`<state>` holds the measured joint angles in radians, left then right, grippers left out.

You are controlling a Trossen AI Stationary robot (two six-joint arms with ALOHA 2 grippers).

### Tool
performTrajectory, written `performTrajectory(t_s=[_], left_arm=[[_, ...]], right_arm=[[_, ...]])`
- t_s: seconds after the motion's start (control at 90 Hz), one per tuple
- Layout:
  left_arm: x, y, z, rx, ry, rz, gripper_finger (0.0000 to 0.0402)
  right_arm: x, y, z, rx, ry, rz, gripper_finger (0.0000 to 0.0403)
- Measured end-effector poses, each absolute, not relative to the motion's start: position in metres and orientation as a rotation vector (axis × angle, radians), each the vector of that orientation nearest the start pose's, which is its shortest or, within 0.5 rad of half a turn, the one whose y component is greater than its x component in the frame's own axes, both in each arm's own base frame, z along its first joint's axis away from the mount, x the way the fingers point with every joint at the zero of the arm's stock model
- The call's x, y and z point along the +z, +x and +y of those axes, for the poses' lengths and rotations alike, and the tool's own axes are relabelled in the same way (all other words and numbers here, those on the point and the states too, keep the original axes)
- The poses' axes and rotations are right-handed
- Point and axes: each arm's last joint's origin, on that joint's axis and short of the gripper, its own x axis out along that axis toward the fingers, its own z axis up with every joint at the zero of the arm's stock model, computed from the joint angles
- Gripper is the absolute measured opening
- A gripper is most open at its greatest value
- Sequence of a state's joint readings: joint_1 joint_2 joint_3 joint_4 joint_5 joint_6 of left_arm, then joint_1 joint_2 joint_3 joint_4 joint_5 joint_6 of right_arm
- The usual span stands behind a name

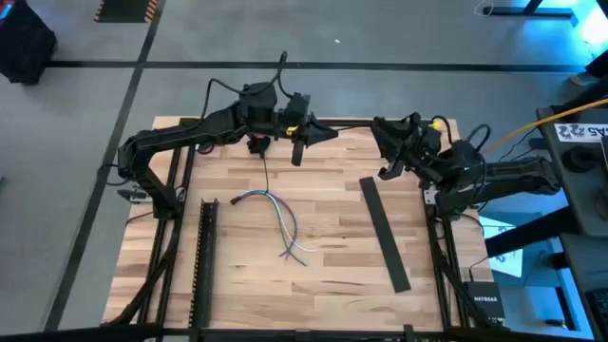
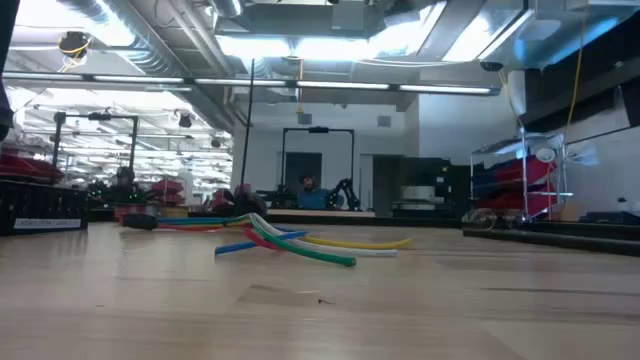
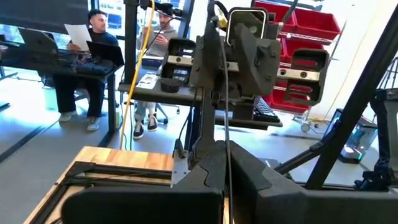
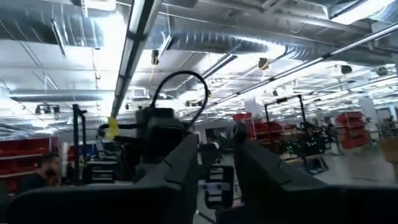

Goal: Ziptie cables
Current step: Insert the black zip tie tail into the locking head

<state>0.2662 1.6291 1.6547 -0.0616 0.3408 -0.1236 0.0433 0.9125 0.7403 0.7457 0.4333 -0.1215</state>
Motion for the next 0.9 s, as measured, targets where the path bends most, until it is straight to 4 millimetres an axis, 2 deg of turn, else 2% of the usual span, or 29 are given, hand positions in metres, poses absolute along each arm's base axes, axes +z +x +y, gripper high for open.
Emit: performTrajectory(t_s=[0.244,0.367,0.444,0.622,0.756,0.9], left_arm=[[0.43,0.363,0.089,-0.073,-0.134,0.039,0.0],[0.43,0.363,0.089,-0.072,-0.131,0.039,0.0],[0.428,0.363,0.089,-0.073,-0.06,0.053,0.0006],[0.436,0.352,0.087,-0.061,0.096,0.225,0.0068],[0.451,0.335,0.084,-0.046,0.248,0.364,0.012],[0.461,0.319,0.084,-0.003,0.45,0.5,0.0148]], right_arm=[[0.38,0.19,-0.004,-0.428,0.003,-0.524,0.0009],[0.379,0.19,-0.006,-0.476,0.008,-0.508,0.0006],[0.378,0.19,-0.006,-0.488,-0.007,-0.497,0.0002],[0.395,0.19,-0.006,-0.516,-0.046,-0.42,0.0001],[0.414,0.191,-0.012,-0.54,-0.1,-0.224,0.0001],[0.434,0.19,-0.02,-0.504,-0.094,0.0,0.0]])
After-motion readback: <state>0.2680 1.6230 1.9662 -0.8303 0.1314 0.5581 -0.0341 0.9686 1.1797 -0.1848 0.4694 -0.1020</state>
